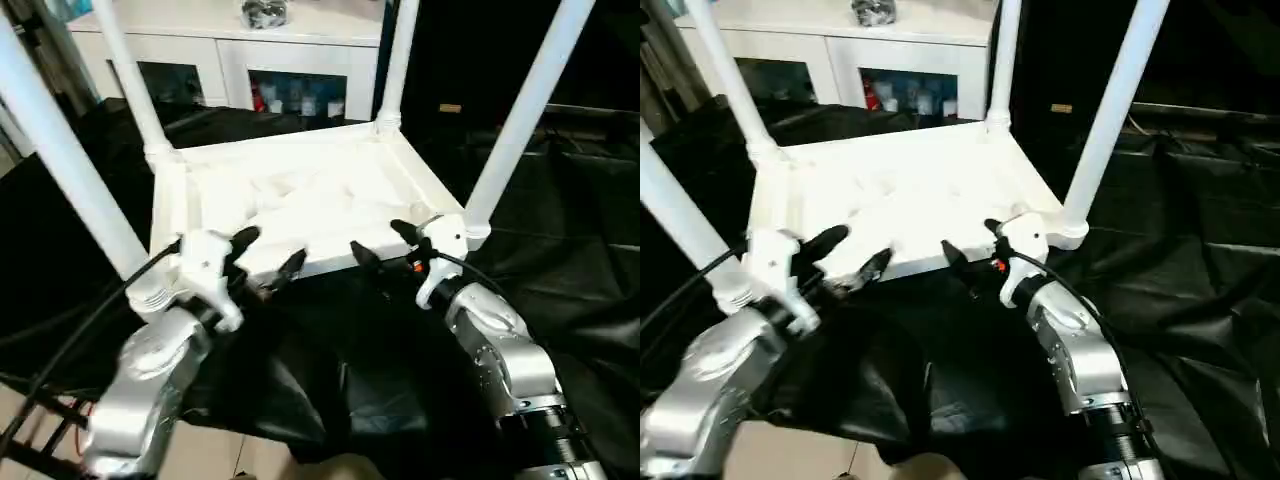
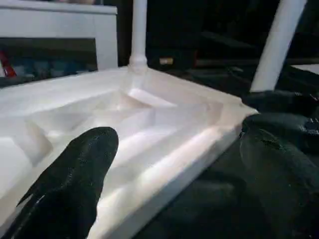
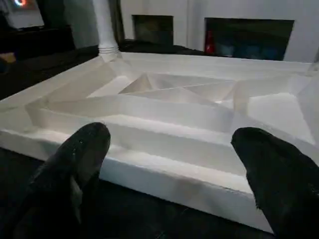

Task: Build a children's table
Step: Rotate table base

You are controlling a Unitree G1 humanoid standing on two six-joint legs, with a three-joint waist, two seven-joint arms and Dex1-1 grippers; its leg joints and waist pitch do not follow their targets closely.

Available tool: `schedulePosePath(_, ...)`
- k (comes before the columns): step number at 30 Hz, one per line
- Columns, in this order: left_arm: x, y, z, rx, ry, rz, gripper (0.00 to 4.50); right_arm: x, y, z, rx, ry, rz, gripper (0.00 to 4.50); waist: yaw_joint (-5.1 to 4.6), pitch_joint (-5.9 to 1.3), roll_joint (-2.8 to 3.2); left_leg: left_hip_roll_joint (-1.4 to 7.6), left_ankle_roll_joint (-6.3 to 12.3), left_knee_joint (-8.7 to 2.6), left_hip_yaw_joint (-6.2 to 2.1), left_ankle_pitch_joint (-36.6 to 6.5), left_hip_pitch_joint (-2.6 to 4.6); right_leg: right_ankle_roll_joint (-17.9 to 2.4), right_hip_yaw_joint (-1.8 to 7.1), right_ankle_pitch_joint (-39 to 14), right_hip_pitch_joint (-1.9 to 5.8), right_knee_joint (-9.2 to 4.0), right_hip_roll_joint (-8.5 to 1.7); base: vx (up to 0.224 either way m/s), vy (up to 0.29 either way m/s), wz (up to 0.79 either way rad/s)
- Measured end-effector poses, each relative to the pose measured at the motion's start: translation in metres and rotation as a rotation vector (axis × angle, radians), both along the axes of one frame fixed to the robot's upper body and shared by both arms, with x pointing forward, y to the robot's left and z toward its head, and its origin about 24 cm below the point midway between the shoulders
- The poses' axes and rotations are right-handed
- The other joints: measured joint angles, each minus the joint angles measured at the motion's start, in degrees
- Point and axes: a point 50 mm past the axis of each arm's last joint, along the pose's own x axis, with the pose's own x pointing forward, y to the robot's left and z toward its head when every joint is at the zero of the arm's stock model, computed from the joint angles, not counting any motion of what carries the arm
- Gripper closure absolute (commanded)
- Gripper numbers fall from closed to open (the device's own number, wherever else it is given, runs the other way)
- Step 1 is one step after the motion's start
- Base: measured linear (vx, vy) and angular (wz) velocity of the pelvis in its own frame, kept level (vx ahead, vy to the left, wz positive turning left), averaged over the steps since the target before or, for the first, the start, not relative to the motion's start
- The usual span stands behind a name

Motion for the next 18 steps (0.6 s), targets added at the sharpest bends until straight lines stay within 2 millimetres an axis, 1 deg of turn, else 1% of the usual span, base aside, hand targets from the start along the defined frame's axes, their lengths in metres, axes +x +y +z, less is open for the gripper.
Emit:
schedulePosePath(4,-0.014,0.017,-0.010,-0.011,0.051,-0.042,0.00,-0.003,-0.002,-0.003,-0.009,0.010,0.015,0.04,0.02,0.00,0.02,0.00,0.00,0.01,0.00,0.01,0.01,0.00,0.02,0.00,0.00,0.00,0.01,0.000,0.000,0.00)
schedulePosePath(8,-0.019,0.032,-0.008,-0.012,0.047,-0.042,0.00,-0.004,-0.003,-0.004,-0.015,0.013,0.017,0.04,0.07,-0.01,0.01,-0.01,0.00,0.03,-0.01,0.01,0.08,0.14,0.08,-0.08,0.05,0.02,0.02,0.000,0.000,0.00)
schedulePosePath(11,-0.024,0.048,-0.006,-0.004,0.034,-0.033,0.00,-0.004,-0.004,-0.004,-0.018,0.013,0.026,0.04,0.01,-0.01,0.00,-0.01,0.00,0.03,-0.03,0.01,0.09,0.19,0.15,-0.10,0.05,0.02,0.06,0.000,0.000,0.00)
schedulePosePath(13,-0.025,0.062,-0.007,0.012,0.032,-0.024,0.00,-0.005,-0.003,-0.005,-0.019,0.015,0.036,0.04,0.01,-0.02,-0.01,0.00,0.00,0.02,-0.03,0.01,0.11,0.14,0.16,-0.08,0.04,0.04,0.11,0.000,0.000,0.00)
schedulePosePath(15,-0.026,0.085,-0.008,0.032,0.044,0.020,0.00,-0.006,-0.002,-0.007,-0.025,0.022,0.043,0.04,-0.05,-0.02,-0.02,0.01,-0.01,0.02,-0.03,0.01,0.11,0.01,0.17,0.00,0.04,0.04,0.17,0.000,0.000,0.00)
schedulePosePath(18,-0.029,0.101,-0.009,0.042,0.057,0.040,0.00,-0.006,-0.004,-0.007,-0.030,0.027,0.042,0.04,-0.02,-0.03,-0.04,-0.01,0.00,0.02,-0.02,0.00,0.11,0.00,0.29,0.01,0.04,0.02,0.17,0.000,0.000,0.00)
